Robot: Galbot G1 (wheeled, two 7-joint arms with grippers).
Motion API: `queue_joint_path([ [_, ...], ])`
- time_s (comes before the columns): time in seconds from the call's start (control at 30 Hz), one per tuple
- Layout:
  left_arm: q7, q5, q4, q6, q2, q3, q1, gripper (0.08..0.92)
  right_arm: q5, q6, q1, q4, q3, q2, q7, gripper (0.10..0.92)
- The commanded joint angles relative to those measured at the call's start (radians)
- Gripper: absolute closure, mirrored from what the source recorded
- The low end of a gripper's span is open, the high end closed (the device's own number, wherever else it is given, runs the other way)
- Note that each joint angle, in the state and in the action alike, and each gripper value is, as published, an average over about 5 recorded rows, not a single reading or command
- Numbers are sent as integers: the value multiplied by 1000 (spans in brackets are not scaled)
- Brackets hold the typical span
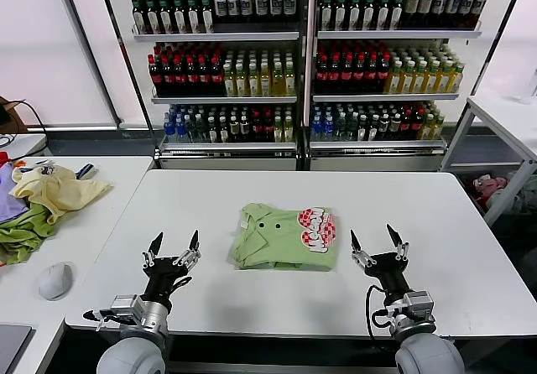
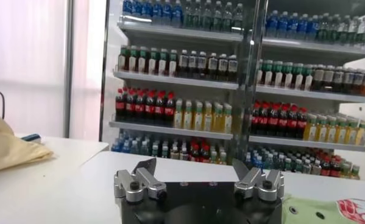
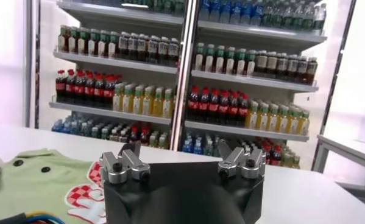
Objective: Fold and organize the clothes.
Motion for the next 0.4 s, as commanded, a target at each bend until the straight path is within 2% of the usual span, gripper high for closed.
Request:
queue_joint_path([
  [0.03, 2, 8, -2, -4, -1, -3, 1, 177, -20, 16, -17, 16, 10, 9, 32, 203],
  [0.4, 7, 7, -13, -9, 0, -9, 15, 177, -37, 34, -17, 20, 11, 0, 39, 203],
])
